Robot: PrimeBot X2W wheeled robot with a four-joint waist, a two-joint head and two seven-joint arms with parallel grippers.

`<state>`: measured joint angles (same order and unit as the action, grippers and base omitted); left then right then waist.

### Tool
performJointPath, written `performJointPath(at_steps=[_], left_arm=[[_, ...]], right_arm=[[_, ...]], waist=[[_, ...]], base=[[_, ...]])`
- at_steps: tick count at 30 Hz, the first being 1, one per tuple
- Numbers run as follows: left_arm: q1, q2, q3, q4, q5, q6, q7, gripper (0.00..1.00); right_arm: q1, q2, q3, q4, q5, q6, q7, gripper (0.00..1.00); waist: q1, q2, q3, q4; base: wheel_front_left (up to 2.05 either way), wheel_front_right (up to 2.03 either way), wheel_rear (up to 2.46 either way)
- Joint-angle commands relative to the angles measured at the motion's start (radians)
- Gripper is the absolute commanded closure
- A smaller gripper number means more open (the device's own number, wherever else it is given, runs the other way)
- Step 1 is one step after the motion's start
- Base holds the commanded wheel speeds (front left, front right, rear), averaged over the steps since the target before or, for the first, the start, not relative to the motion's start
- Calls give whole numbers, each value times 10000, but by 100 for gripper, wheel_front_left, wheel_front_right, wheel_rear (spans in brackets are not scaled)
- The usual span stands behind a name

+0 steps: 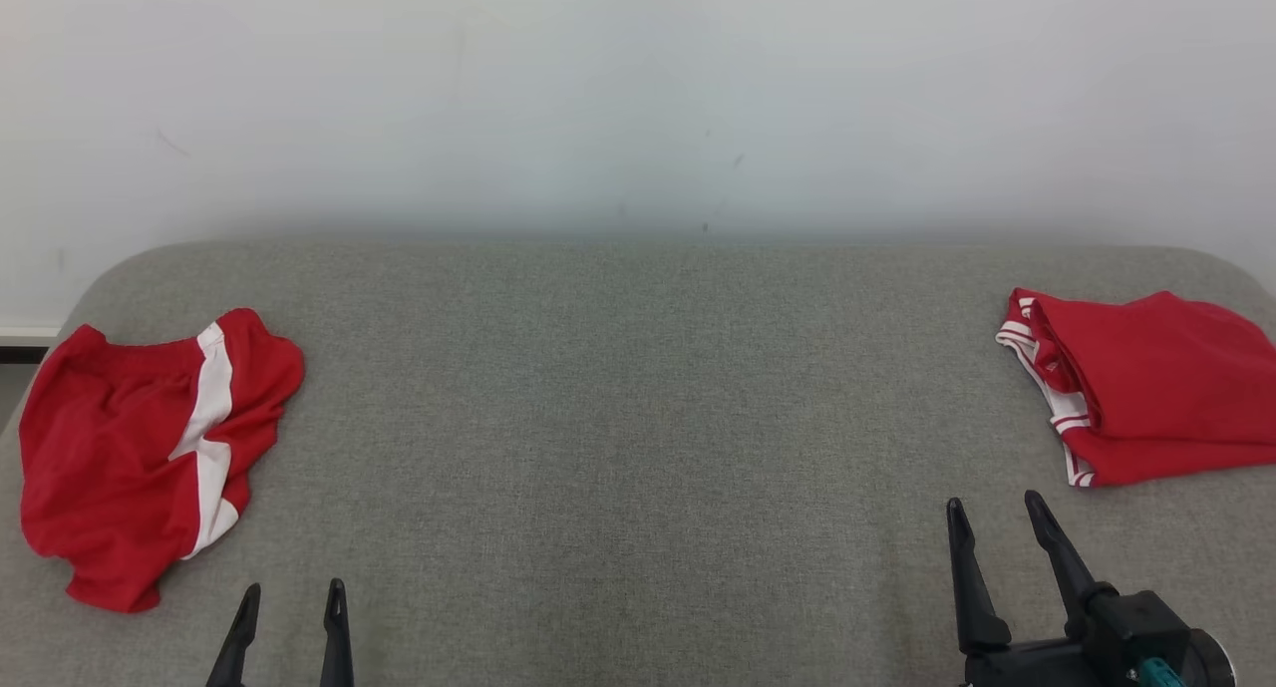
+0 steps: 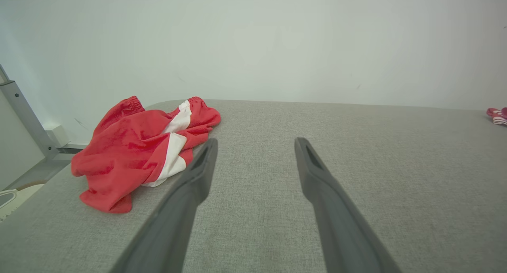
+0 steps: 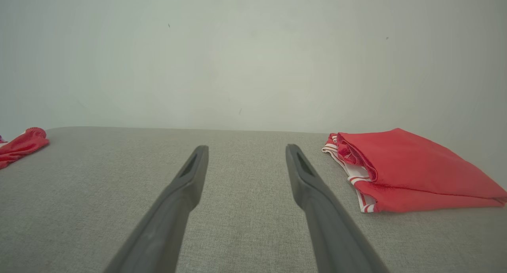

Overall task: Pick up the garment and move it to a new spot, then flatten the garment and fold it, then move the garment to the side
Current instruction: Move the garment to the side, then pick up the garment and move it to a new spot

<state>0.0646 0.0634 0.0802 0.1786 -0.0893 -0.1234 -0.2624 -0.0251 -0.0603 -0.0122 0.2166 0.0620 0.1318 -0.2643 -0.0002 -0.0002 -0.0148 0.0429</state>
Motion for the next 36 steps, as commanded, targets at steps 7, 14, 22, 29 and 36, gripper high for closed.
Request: performJointPath(at_steps=[7,14,22,29,36], left_arm=[[224,-77,32,8,240,136,-7,0],[391,-94,74,45,202,160,-7,0],[355,-114,94,155,251,162,-7,0],[323,-123,76,203,256,147,-7,0],[237,-127,108,182,285,180,-7,0]], right_arm=[[672,104,-217,-49,147,-26,-19,0],[930,102,-117,70,370,-26,-19,0],[1094,102,28,241,533,-26,-19,0],[1022,103,67,248,652,-26,-19,0],[971,104,105,261,720,-27,-19,0]], waist=[[2,2,-215,127],[2,2,-298,117],[2,2,-343,95],[2,2,-307,61],[2,2,-268,92]], base=[[0,0,0],[0,0,0],[0,0,0],[0,0,0],[0,0,0]])
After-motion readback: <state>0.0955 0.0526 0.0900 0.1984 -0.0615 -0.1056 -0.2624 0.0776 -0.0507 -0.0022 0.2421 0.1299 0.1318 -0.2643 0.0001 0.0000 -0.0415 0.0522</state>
